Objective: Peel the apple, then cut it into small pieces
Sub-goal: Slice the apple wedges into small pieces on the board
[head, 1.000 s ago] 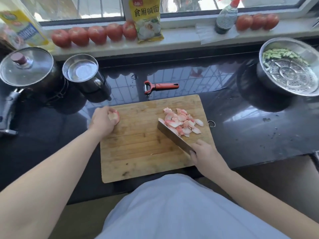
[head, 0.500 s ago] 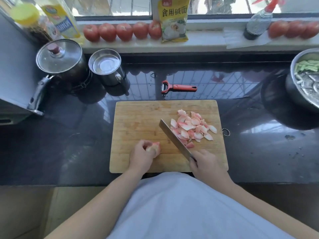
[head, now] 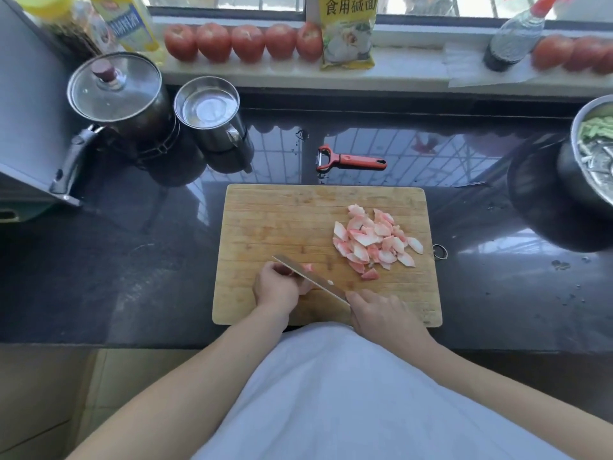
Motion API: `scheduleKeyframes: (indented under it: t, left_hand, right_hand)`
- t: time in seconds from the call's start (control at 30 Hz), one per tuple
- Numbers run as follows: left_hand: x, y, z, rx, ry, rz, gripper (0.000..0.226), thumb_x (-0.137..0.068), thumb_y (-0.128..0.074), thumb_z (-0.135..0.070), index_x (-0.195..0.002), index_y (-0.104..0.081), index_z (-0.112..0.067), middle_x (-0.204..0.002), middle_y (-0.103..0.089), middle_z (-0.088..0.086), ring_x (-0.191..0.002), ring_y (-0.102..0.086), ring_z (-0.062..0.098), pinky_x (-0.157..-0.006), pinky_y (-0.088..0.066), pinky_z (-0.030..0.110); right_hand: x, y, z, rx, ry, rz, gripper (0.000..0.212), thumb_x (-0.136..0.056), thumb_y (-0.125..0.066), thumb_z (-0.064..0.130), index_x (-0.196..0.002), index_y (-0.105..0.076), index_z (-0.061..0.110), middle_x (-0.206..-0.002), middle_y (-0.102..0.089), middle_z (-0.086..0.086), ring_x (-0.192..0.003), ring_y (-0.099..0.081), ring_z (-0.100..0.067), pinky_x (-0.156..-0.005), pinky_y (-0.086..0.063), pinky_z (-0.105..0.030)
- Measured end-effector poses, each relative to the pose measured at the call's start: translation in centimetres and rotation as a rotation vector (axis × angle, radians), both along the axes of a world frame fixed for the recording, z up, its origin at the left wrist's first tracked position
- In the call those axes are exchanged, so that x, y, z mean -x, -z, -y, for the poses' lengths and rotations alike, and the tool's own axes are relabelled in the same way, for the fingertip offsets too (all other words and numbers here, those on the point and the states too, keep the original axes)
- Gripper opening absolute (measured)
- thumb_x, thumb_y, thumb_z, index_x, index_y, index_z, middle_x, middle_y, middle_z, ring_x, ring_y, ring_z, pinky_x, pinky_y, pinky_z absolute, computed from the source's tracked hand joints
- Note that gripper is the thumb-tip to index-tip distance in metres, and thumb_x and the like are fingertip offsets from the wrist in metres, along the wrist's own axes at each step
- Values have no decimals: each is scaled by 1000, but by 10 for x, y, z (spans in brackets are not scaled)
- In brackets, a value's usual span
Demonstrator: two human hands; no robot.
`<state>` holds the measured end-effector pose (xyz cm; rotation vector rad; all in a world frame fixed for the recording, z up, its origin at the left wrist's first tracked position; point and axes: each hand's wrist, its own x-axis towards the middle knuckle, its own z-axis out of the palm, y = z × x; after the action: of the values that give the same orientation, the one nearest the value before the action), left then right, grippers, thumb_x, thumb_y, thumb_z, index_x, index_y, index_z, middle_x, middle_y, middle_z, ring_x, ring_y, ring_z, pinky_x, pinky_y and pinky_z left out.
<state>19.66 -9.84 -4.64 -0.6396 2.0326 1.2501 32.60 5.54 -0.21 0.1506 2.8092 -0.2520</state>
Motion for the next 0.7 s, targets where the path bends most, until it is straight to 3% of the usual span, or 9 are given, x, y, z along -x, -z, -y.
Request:
scheduleKeyframes:
  t: [0.17, 0.3, 0.4, 0.47, 0.53, 0.6, 0.7]
  left_hand:
    - [3, -6, -3, -7, -26, 18, 40, -69, -95, -25, -97, -69, -16, -81, -77, -5, -77, -69, 6, -60, -47, 20]
    - [3, -8, -5, -8, -54, 16, 39, -71, -94, -24, -96, -66, -16, -84, -74, -4, -78, -65, 5, -60, -45, 22]
    - [4, -6, -5, 12, -47, 8, 34, -73, -92, -23, -95, -66, -19, -88, -73, -4, -80, -64, 7, -62, -48, 25]
    - [5, -3, -5, 43, -35, -20, 32, -71, -91, -28, -93, -67, -23, -93, -74, -3, -85, -67, 13, -71, -56, 29]
    - [5, -2, -5, 72, -15, -48, 27, -73, -88, -31, -90, -68, -25, -97, -74, -2, -92, -67, 18, -80, -58, 33]
    - [4, -3, -3, 78, -8, -53, 26, -76, -86, -32, -89, -66, -22, -97, -71, -1, -91, -66, 19, -76, -55, 32]
    - [3, -4, -3, 75, 6, -60, 31, -71, -86, -32, -89, -64, -20, -97, -71, 1, -89, -66, 21, -75, -55, 32]
  right_hand:
    - [-1, -1, -3, 13, -9, -8, 21, -70, -77, 8, -79, -60, 16, -65, -56, 0, -40, -51, -34, -37, -26, -29]
    - [3, 1, -4, -8, -29, 10, 30, -60, -85, 10, -72, -60, 18, -58, -53, 3, -35, -49, -28, -32, -26, -29]
    - [12, 0, -2, -7, -35, 51, 7, -85, -66, 13, -89, -60, 15, -81, -64, -3, -64, -63, -36, -48, -35, -36]
    - [23, 5, 2, 40, -7, 64, 10, -95, -50, 12, -99, -59, 13, -96, -65, -7, -83, -64, -39, -58, -31, -37]
    - [31, 7, 8, 91, 42, 24, 9, -91, -53, 8, -94, -62, 11, -90, -66, -9, -78, -64, -40, -55, -33, -37]
    - [28, 12, 6, 153, 102, -72, 9, -85, -58, 6, -84, -64, 12, -74, -65, -8, -63, -62, -39, -48, -41, -38]
    - [9, 13, -3, 174, 82, -169, 21, -85, -47, 19, -81, -67, 18, -62, -59, 0, -51, -57, -33, -41, -46, -41]
